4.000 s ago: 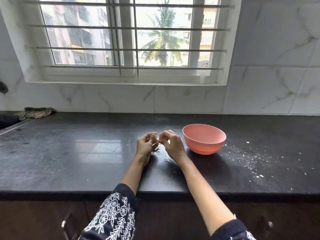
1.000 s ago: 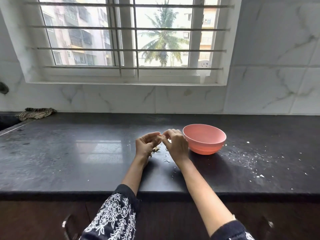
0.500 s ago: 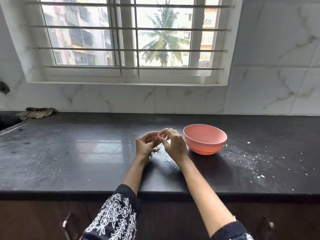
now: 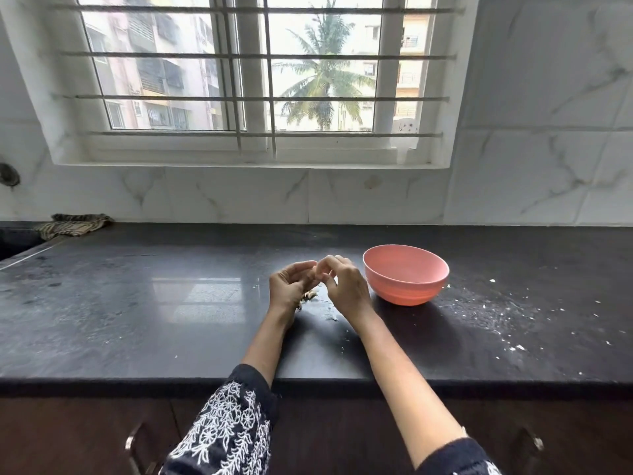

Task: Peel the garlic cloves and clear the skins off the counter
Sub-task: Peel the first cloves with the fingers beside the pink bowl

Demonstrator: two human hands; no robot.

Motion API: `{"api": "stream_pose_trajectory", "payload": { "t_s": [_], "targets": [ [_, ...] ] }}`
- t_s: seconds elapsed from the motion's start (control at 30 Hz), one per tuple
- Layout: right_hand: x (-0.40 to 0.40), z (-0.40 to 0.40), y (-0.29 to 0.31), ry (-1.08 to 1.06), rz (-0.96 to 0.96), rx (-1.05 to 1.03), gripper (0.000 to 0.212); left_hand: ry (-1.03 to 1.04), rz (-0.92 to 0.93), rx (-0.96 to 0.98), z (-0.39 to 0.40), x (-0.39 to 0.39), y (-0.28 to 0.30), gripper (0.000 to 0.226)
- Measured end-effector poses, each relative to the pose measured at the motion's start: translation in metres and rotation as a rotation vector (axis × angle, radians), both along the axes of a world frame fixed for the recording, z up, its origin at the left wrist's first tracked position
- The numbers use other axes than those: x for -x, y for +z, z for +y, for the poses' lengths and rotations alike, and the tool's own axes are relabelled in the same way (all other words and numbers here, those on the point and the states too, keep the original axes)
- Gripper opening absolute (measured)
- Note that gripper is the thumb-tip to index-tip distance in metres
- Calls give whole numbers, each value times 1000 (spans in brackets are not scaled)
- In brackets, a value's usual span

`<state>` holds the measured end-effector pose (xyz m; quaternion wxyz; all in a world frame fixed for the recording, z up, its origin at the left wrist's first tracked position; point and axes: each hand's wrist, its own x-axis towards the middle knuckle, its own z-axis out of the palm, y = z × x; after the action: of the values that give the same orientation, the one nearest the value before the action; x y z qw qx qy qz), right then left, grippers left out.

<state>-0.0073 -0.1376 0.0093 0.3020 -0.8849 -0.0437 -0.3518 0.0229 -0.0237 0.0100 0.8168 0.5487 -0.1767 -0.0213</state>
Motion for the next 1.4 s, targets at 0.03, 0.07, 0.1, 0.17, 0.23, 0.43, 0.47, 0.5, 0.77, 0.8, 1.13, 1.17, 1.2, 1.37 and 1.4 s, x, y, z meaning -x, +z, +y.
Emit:
{"api": "stream_pose_trajectory", "payload": {
  "t_s": [0.03, 0.07, 0.1, 0.17, 0.23, 0.43, 0.47, 0.5, 0.77, 0.8, 1.13, 1.17, 1.2, 1.37, 1.4],
  "targets": [
    [0, 0, 0, 1, 1, -18, 13, 11, 11, 5, 0, 0, 0, 12],
    [-1, 0, 0, -2, -4, -38, 12, 20, 19, 11, 0, 0, 1, 13],
    [-1, 0, 1, -7, -14, -57, 10, 27, 25, 16, 0, 0, 1, 14],
    [0, 0, 2, -6, -40, -87, 6, 37, 32, 19, 0, -1, 1, 18],
    [1, 0, 3, 15, -50, -92, 6, 38, 38, 24, 0, -1, 1, 19],
    [3, 1, 3, 22, -16, -49, 14, 6, 17, 1, 1, 0, 1, 19],
    [3, 1, 4, 20, -8, -40, 12, -1, 14, 1, 1, 0, 1, 20],
    [4, 1, 4, 17, -3, -27, 11, -5, 11, -1, 1, 0, 0, 19],
    [2, 1, 3, -27, 46, 4, 8, -52, 2, -2, 1, -4, -3, 13],
    [2, 1, 3, -26, 50, -5, 6, -48, 1, -2, 1, -4, -3, 13],
    [4, 0, 6, -95, 35, -70, 14, 40, 113, 144, 0, -5, 2, 11],
    [5, 0, 6, -97, 18, -80, 17, 38, 113, 151, 0, -5, 2, 11],
    [6, 0, 6, -102, 5, -84, 21, 36, 113, 154, 0, -5, 2, 11],
    [7, 3, 7, -152, 5, -133, 19, 36, 116, 152, 0, -6, 2, 12],
    [7, 3, 7, -166, 22, -130, 16, 35, 113, 150, 0, -6, 2, 12]
  ]
}}
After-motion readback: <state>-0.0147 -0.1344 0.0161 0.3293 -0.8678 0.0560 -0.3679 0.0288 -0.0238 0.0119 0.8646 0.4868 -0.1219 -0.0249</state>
